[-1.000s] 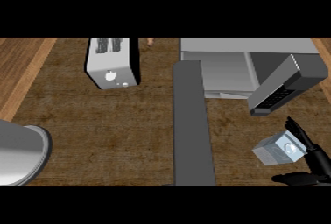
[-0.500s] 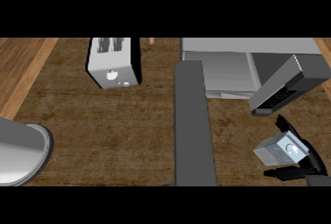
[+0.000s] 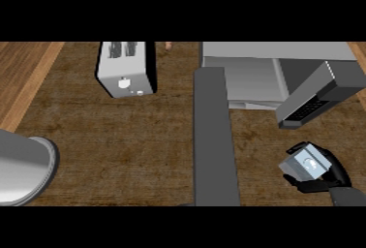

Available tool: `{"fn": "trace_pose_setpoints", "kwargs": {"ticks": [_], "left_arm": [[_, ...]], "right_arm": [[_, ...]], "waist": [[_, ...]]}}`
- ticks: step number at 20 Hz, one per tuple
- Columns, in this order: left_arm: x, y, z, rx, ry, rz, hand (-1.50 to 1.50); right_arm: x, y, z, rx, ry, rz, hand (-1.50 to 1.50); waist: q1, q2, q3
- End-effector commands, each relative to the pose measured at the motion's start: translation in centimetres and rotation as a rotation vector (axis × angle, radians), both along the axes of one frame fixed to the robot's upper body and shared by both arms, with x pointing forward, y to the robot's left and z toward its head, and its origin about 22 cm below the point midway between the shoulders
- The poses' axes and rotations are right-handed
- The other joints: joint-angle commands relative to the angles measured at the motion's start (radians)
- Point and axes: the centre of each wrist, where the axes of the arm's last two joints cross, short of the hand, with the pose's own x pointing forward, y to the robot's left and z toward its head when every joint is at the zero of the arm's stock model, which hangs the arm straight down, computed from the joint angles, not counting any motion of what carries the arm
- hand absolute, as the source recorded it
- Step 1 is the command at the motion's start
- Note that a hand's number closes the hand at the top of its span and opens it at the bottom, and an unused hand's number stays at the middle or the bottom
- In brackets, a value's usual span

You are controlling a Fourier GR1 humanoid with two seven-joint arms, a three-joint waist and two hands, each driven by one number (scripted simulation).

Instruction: Pick up the milk, place it into the microwave and close the microwave

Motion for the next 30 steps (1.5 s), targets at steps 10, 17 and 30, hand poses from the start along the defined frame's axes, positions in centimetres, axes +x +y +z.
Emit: {"fn": "trace_pose_setpoints", "kwargs": {"ticks": [10,17,30], "left_arm": [[-0.6,0.5,0.2,0.000,-0.017,-0.007,-1.50],[-0.7,-0.7,0.4,-0.010,-0.022,-0.003,-1.50],[-0.1,0.8,0.7,0.000,0.019,-0.008,-1.50]], "right_arm": [[1.0,11.0,-3.9,0.179,-0.176,-0.211,1.50],[3.1,13.4,-3.1,0.190,-0.194,-0.155,1.50],[13.0,13.9,5.4,0.079,-0.247,-0.169,1.50]], "waist": [[-0.005,0.000,0.000],[-0.013,-0.001,-0.002],[-0.006,0.001,-0.002]]}}
